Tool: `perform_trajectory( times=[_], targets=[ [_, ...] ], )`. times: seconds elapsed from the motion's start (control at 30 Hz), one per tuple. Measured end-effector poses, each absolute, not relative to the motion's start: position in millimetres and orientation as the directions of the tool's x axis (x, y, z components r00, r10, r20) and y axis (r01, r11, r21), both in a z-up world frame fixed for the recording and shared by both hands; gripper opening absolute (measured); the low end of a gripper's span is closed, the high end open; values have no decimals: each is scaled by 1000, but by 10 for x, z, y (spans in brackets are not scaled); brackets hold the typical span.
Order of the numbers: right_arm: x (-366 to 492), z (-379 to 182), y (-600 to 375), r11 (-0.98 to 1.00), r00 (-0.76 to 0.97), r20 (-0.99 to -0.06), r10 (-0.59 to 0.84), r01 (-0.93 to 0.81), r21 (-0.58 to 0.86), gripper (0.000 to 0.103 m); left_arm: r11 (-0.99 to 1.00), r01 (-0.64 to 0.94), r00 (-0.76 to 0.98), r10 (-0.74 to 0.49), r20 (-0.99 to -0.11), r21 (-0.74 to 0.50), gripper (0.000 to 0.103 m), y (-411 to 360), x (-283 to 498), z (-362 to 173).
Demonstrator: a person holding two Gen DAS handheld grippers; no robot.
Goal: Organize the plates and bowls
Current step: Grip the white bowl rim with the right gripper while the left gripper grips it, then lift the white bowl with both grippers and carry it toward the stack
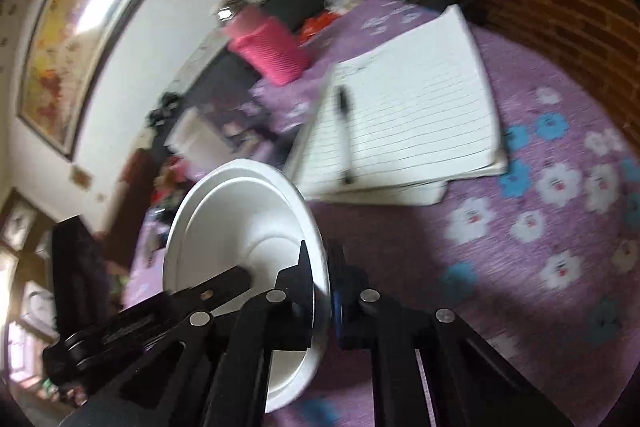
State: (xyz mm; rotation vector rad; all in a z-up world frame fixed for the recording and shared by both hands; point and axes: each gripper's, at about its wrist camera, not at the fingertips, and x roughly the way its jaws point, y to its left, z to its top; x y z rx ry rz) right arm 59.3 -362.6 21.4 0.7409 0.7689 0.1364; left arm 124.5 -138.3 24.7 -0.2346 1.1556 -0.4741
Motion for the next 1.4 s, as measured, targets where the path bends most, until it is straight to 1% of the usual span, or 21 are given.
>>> perform_trajectory(
  times=[0.03,0.07,0.1,0.2,0.27,0.37,0.43,0.5,0.6,0.73,0.77,0.83,0.87,0.93,1.03,1.13,1.27,1.4],
  targets=[
    [587,232,-3572,742,717,-574,394,120,659,8,878,233,328,-476,-816,-419,46,-1325,1214,305],
    [582,257,-3486,746,708,-566,422,84,661,8,876,234,333,-479,-812,-421,43,-1285,1184,349],
    [580,272,-3426,753,702,-568,429,69,654,8,885,236,349,-463,-815,-402,42,-1243,1135,405],
    [575,292,-3233,764,677,-567,469,11,646,8,909,227,396,-414,-820,-350,43,-1080,989,479],
    [580,272,-3121,775,659,-579,480,-9,632,8,912,196,379,-410,-830,-361,43,-964,940,408],
    [618,193,-2958,802,621,-621,478,-19,597,8,913,154,324,-409,-853,-379,43,-843,921,180],
    [655,141,-2896,820,600,-650,466,-16,572,10,909,134,324,-417,-849,-395,41,-763,903,103],
    [687,84,-2858,829,587,-670,454,-2,560,10,924,134,353,-382,-854,-357,41,-740,886,125],
    [713,60,-2833,838,580,-684,443,4,546,10,933,140,392,-359,-847,-330,44,-685,850,178],
    [699,65,-2805,847,576,-693,434,2,531,10,943,180,426,-333,-842,-282,43,-702,747,239],
    [695,57,-2791,853,574,-700,425,6,522,10,943,196,421,-330,-845,-271,41,-728,726,234],
    [696,36,-2761,871,573,-721,390,25,491,10,944,213,412,-319,-853,-251,7,-749,684,227],
    [712,29,-2753,876,577,-725,377,31,481,10,947,214,410,-308,-858,-237,7,-752,669,226],
    [701,44,-2764,869,584,-712,389,24,495,9,947,200,409,-313,-857,-251,7,-707,648,243],
    [628,171,-2709,867,621,-672,404,-25,498,8,946,178,432,-324,-842,-272,7,-570,554,345],
    [536,275,-2559,867,640,-641,424,-80,493,8,952,160,478,-307,-823,-263,7,-414,383,521],
    [400,346,-2181,860,630,-618,471,-172,481,8,965,135,544,-261,-797,-224,8,-144,94,758],
    [213,427,-1744,852,595,-626,505,-227,472,9,981,93,610,-193,-769,-172,8,227,-205,959]
  ],
)
